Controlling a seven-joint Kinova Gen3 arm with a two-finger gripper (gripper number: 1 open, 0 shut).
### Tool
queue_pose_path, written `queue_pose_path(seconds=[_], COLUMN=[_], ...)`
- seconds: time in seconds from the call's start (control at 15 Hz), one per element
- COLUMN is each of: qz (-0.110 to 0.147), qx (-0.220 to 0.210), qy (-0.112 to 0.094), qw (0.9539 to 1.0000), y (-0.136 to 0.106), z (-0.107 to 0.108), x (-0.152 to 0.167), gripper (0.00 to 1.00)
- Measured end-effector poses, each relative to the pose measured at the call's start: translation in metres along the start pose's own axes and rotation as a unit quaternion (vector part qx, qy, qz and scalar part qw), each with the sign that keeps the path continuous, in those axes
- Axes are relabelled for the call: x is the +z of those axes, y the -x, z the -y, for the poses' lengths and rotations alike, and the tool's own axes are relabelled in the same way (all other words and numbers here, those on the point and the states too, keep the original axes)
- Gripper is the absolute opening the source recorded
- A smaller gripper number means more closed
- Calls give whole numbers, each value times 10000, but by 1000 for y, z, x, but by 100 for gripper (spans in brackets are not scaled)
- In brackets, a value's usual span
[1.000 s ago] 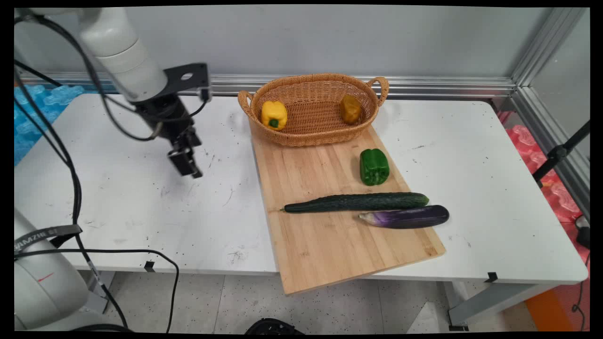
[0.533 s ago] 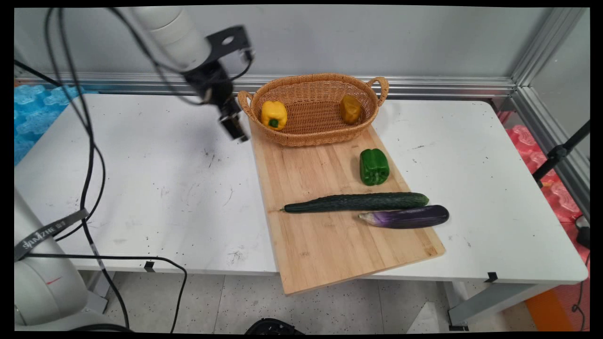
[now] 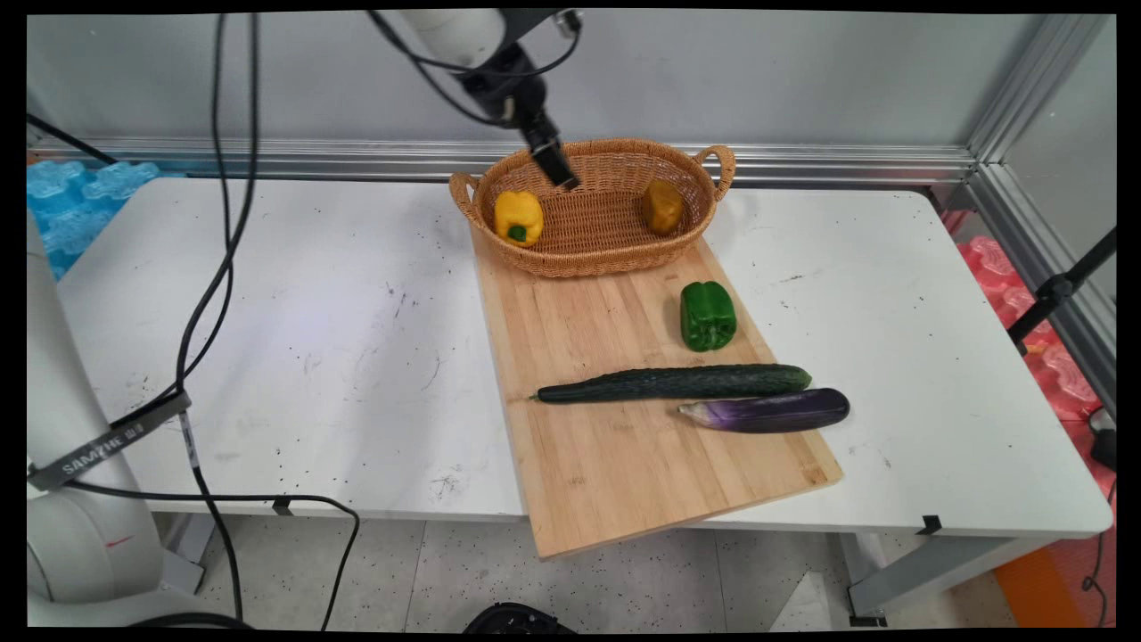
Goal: Pick up the potato from the vegetable basket
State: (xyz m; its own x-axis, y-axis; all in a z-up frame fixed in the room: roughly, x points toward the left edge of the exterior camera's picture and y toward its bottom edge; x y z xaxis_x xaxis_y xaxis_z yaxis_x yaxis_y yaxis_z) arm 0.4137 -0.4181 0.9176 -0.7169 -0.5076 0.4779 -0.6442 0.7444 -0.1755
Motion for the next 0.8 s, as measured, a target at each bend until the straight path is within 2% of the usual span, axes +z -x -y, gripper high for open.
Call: queue_pose_path(seconds=[0.27,0.8], qz=[-253,-595], qx=[156,577], qy=[95,539], qw=[9995,9951], y=[-20,-47], z=[15,40], x=[25,83], gripper=[100,100])
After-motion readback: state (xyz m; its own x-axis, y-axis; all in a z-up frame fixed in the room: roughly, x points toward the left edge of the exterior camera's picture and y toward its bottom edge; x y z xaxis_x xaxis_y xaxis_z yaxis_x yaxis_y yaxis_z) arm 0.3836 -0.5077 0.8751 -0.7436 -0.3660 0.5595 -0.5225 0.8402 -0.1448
